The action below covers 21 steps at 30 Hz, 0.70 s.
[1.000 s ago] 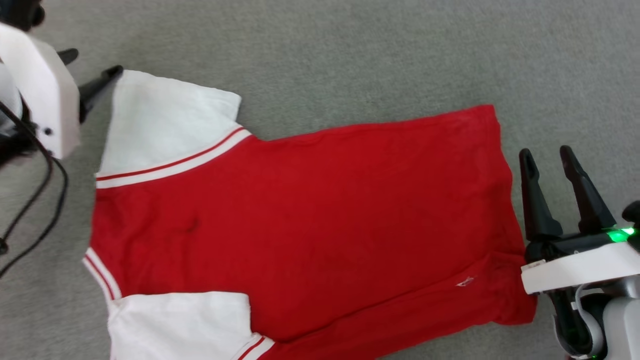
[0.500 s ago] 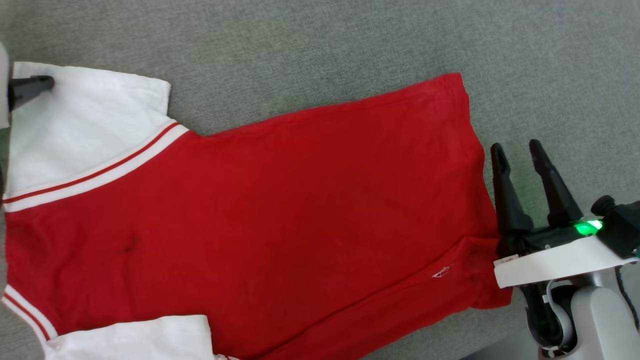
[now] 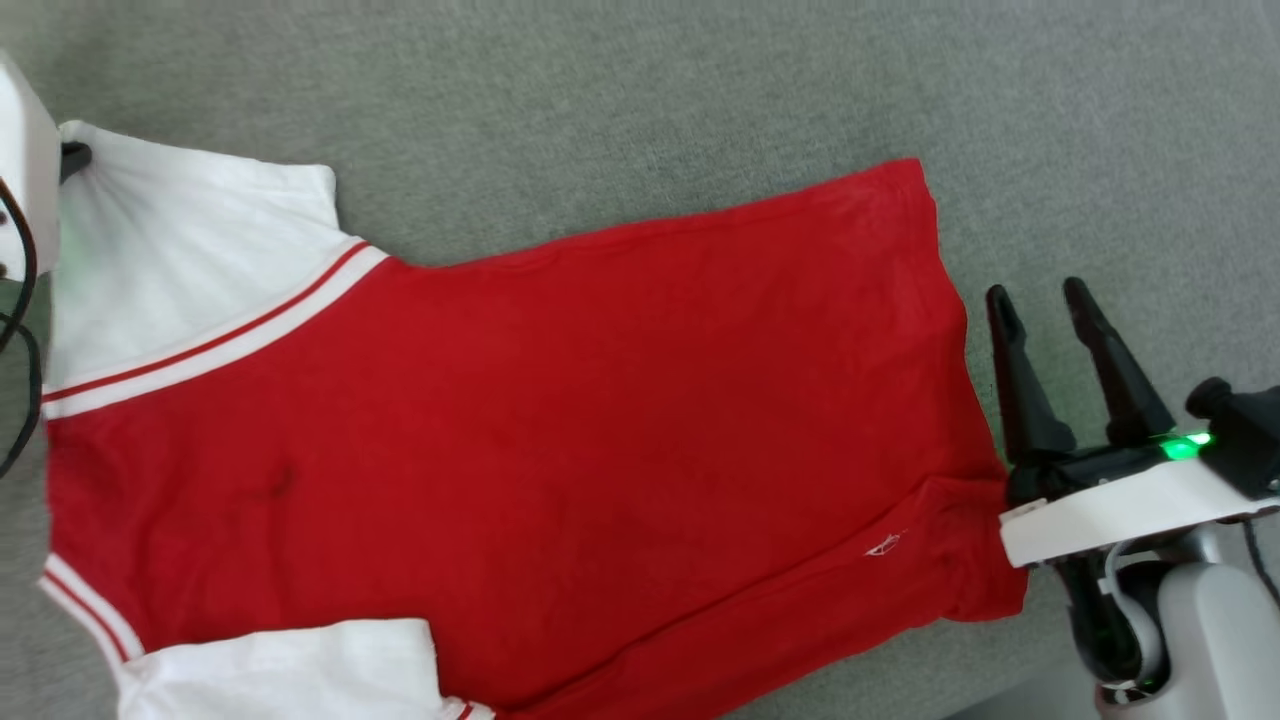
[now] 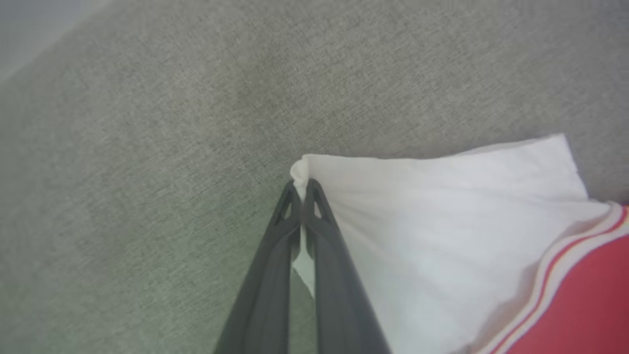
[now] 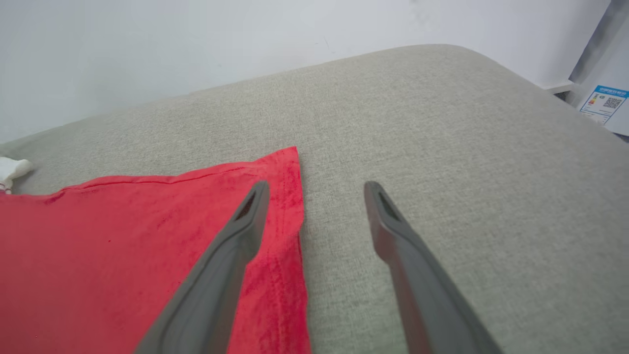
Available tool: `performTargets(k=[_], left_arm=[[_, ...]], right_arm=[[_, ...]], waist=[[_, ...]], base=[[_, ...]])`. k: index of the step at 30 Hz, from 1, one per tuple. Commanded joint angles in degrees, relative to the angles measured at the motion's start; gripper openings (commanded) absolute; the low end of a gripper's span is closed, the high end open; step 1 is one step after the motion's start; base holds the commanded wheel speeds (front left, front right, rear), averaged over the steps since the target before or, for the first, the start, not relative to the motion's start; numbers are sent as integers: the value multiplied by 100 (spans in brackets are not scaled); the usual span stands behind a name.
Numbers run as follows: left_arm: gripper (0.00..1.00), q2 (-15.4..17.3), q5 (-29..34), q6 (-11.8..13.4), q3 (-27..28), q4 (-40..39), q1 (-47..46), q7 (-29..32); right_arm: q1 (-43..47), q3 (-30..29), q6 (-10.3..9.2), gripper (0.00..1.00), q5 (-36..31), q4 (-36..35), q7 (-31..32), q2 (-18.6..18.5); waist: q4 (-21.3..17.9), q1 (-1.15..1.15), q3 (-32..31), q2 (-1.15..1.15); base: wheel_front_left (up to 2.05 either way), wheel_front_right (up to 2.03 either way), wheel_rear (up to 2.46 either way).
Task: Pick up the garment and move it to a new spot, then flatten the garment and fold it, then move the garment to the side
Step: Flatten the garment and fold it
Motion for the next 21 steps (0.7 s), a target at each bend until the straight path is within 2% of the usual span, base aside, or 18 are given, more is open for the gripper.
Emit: performTargets(k=[1,4,9,14,16,21], left_arm=[[0,-45,97,-88,-41,32,49,-248],[0,-175,94,-184,-101,-2,119,-619],[0,-280,29,-300,-305,-441,312,-1247],[0,-208,-3,-319,-527,-1092,526,-1759],[0,-181,43,-322,-624,-1394,597,-1920],[0,-65,238,-324,-852,-2127,704,-2201]], right_arm=[[17,-70,-2,100,6,-68,100,-92],[93,-80,-2,100,-56,-173,394,-260],[33,-130,-2,100,-123,-362,1522,-734],[-331,10,-2,100,-19,-625,3066,-1406],[-503,85,-3,100,-101,-710,3775,-1781],[-1036,27,-4,100,161,-833,5366,-2239]], waist=[[144,0,-221,0],[286,0,-449,0],[563,0,-752,0],[873,0,-880,0],[1030,0,-870,0],[1439,0,-776,0]], base=[[0,0,0],[0,0,0],[0,0,0],[0,0,0],[0,0,0],[0,0,0]])
